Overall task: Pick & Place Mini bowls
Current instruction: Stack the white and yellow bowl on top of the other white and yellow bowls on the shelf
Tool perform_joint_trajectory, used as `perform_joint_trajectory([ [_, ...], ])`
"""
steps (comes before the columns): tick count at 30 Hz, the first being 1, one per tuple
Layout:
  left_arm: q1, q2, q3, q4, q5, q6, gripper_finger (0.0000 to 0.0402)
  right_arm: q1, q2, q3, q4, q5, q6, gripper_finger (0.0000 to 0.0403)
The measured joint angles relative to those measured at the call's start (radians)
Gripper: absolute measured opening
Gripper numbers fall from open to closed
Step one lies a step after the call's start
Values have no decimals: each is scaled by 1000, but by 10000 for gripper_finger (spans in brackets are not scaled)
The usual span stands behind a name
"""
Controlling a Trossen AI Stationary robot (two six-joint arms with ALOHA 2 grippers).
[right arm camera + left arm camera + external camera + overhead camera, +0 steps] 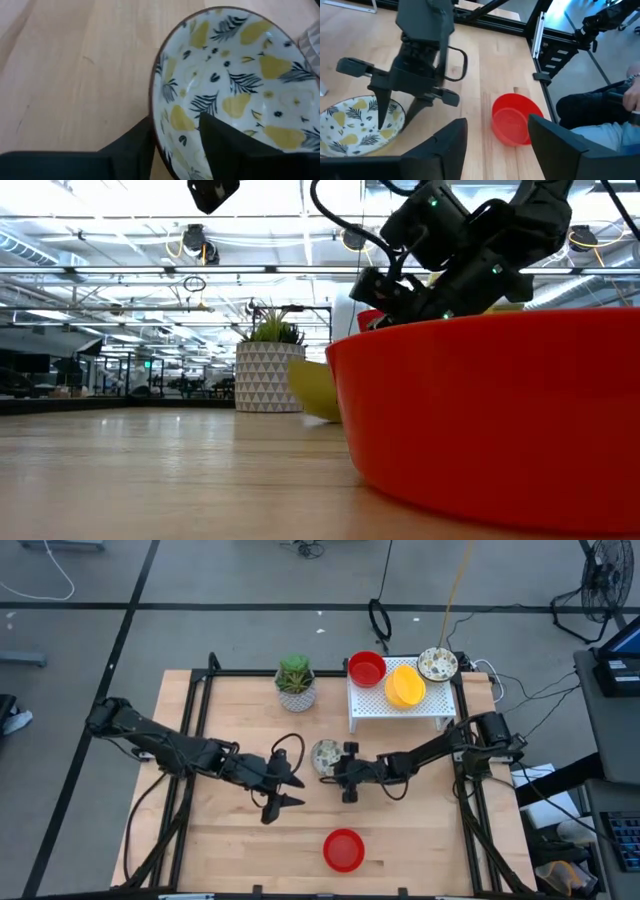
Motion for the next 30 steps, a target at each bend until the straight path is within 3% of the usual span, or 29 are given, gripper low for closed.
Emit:
perform_joint_trajectory([
  [8, -12, 0, 0, -4, 0, 5, 188, 1, -8, 0, 8, 3, 25, 17],
  [14, -14, 0, 0, -8, 1, 6, 172, 33, -70, -3, -8, 3, -16, 7],
  [19, -15, 0, 0, -23, 1, 7, 158, 91, -253, -1, -39, 74, -114, 4],
  [24, -15, 0, 0, -25, -1, 49, 145, 146, -490, -1, -105, 236, -224, 3],
  [30, -14, 0, 0, -27, -3, 95, 132, 134, -743, -1, -265, 672, -282, 5],
])
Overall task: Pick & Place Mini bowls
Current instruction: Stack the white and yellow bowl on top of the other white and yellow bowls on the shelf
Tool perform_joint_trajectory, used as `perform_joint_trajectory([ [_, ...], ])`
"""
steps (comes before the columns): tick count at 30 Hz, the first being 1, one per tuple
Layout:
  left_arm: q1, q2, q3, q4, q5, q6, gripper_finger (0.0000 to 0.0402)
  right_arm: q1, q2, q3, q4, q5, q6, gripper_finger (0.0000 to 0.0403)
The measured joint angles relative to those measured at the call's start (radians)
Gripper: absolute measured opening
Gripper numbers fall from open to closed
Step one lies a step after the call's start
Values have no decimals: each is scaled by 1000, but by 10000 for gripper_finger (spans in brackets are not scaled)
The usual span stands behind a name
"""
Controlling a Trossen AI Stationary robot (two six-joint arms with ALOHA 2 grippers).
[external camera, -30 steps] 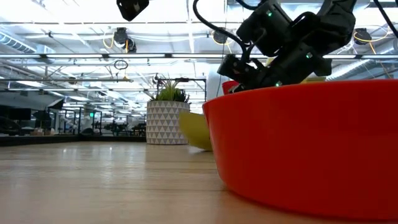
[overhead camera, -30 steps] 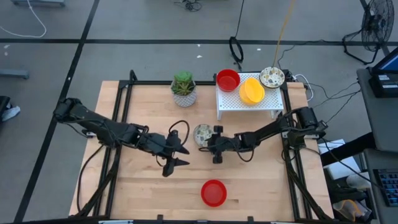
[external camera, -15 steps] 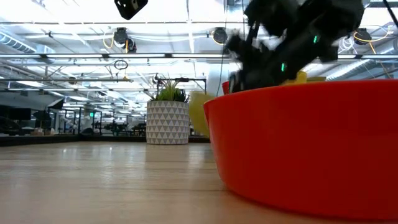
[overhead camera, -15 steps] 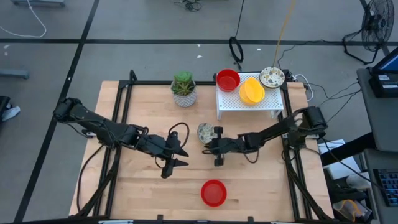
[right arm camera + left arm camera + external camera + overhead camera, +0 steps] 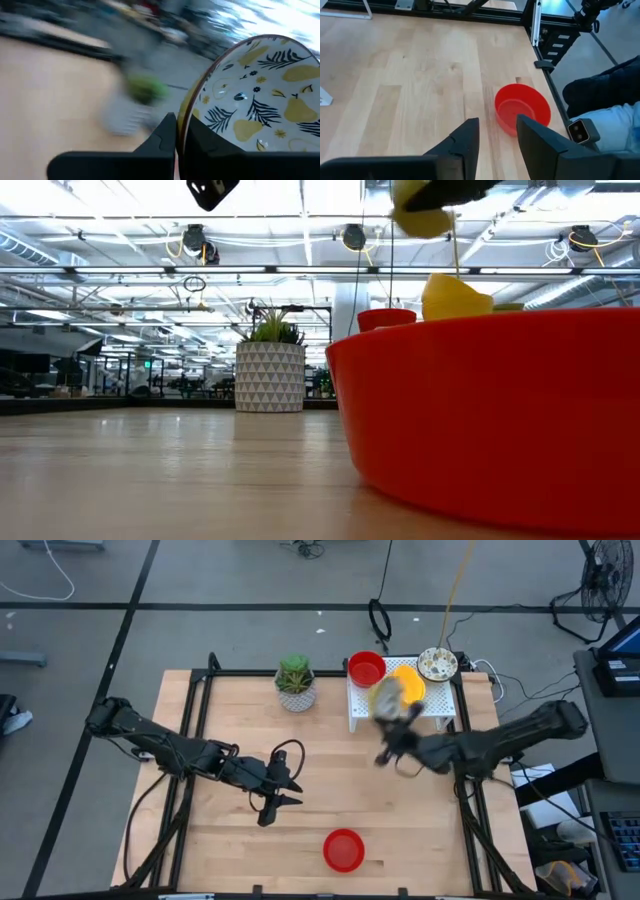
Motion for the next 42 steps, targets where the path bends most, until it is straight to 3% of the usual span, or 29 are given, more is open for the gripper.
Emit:
perform_joint_trajectory([
  [6, 0, 0, 0, 0, 0, 17, 128, -94, -157, 0, -27, 374, -104, 5],
  [12, 0, 0, 0, 0, -8, 34, 127, -256, -177, 0, -27, 560, -197, 6],
  [25, 0, 0, 0, -7, -7, 10, 127, -574, -76, 0, -28, 534, -451, 6],
  [33, 0, 1, 0, -27, -7, 14, 127, -665, -81, 0, -26, 554, -489, 6],
  [38, 0, 1, 0, -28, -7, 16, 127, -668, -81, -8, -44, 344, -367, 6],
  [42, 0, 1, 0, -39, -7, 16, 127, -668, -81, -9, -180, 183, -220, 6],
])
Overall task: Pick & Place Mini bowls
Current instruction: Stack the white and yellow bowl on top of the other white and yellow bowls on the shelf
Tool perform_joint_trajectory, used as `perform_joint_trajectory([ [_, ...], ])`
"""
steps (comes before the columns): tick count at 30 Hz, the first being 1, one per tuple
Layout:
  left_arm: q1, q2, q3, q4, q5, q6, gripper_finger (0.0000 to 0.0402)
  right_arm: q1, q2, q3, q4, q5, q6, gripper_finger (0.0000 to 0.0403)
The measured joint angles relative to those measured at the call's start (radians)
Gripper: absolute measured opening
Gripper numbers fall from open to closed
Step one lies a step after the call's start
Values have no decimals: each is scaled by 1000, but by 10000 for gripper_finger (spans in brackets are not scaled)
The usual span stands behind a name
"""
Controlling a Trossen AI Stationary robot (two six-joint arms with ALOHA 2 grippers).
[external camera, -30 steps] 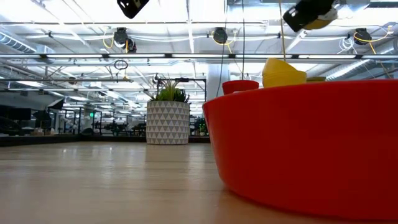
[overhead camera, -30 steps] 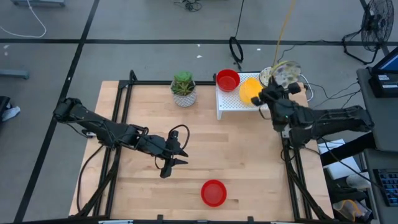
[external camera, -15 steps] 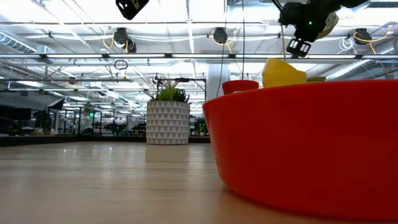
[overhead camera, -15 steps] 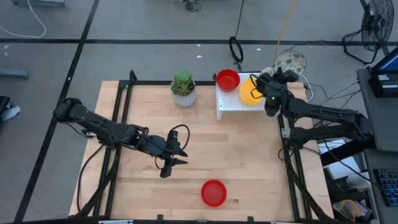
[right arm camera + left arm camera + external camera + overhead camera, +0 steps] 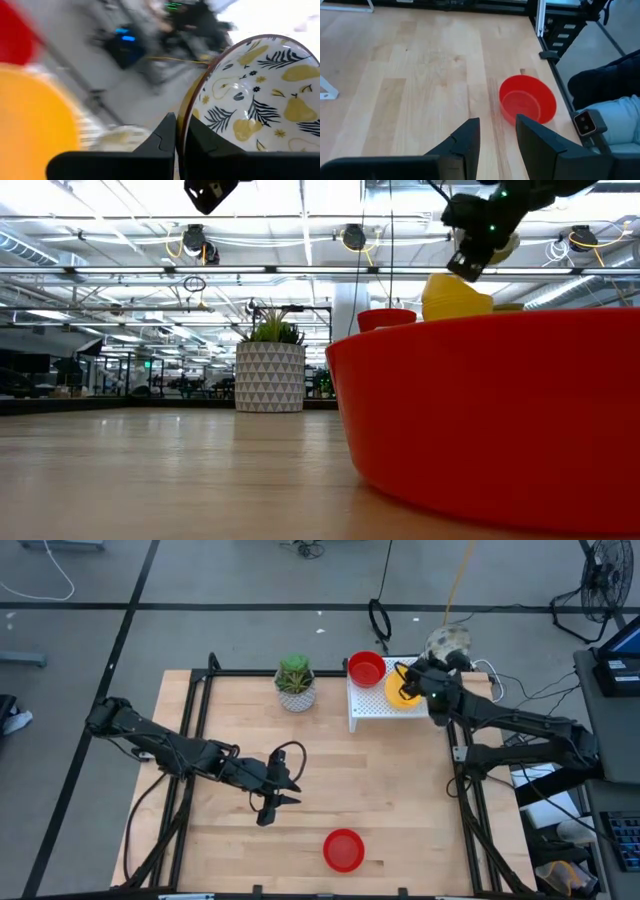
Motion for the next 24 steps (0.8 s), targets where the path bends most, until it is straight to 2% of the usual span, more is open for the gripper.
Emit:
perform_joint_trajectory([
  [3, 0, 0, 0, -18, 0, 6, 127, -4, -12, -1, -132, -197, 163, 6],
  [5, 4, 0, 0, -19, -1, 22, 127, -4, -20, -1, -163, -286, 234, 6],
  [9, 6, 0, 0, -19, -3, 34, 127, -6, -56, 3, -201, -319, 236, 6],
  [11, 6, 0, 0, -19, -12, 35, 127, -19, -71, 32, -289, -359, 252, 6],
  [15, 6, 0, 0, -19, -34, 48, 127, -84, -76, 132, -528, -519, 407, 6],
  [17, 6, 0, 0, -19, -49, 58, 127, -121, -69, 174, -616, -564, 449, 6],
  [24, 6, 0, 0, -16, -82, 60, 127, -233, 4, 243, -778, -571, 516, 6],
])
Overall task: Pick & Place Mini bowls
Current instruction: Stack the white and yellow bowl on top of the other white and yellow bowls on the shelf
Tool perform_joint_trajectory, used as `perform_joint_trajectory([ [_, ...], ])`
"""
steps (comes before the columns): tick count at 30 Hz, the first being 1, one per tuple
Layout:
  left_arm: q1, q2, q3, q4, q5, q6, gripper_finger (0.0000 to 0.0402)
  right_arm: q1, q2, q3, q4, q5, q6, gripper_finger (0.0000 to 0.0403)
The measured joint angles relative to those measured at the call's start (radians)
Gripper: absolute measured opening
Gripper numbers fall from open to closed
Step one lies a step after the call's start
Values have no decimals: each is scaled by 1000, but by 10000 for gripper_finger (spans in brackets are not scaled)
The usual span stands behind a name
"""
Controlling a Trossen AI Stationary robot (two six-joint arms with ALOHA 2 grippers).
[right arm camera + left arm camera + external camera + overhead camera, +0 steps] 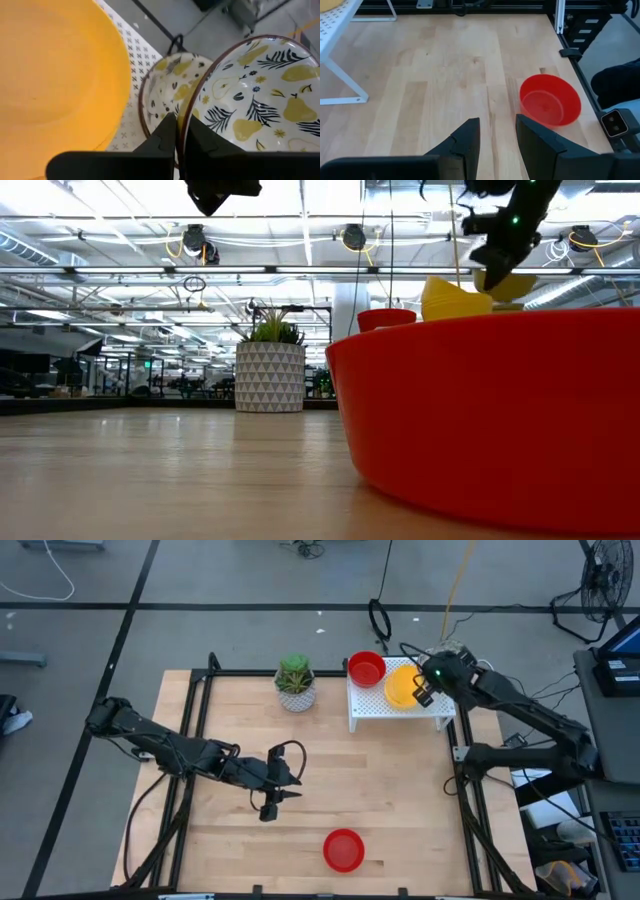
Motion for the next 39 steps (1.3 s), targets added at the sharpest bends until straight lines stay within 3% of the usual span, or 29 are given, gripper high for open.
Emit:
perform_joint_trajectory([
  [11, 0, 0, 0, 0, 0, -8, 127, -98, 125, 0, 84, 0, -44, 6],
  [24, 0, 0, 0, -1, 0, -8, 127, -109, 169, 0, 115, 1, -49, 34],
  [39, 0, 0, 0, -2, 1, -9, 127, -102, 140, -1, 149, -23, -105, 131],
])
